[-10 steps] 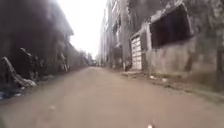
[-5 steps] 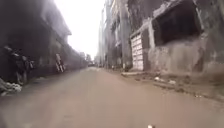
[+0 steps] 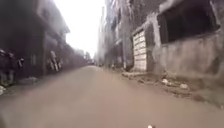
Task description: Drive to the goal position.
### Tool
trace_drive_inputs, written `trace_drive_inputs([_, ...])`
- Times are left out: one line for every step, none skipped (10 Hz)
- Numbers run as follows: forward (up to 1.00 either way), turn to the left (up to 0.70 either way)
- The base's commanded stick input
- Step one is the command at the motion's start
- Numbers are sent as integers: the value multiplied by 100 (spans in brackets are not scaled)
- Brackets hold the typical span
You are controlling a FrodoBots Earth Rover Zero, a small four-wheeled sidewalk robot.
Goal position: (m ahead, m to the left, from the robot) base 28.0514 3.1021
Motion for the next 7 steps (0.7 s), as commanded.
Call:
trace_drive_inputs([100,0])
trace_drive_inputs([100,0])
trace_drive_inputs([100,0])
trace_drive_inputs([100,0])
trace_drive_inputs([100,2])
trace_drive_inputs([100,22])
trace_drive_inputs([100,27])
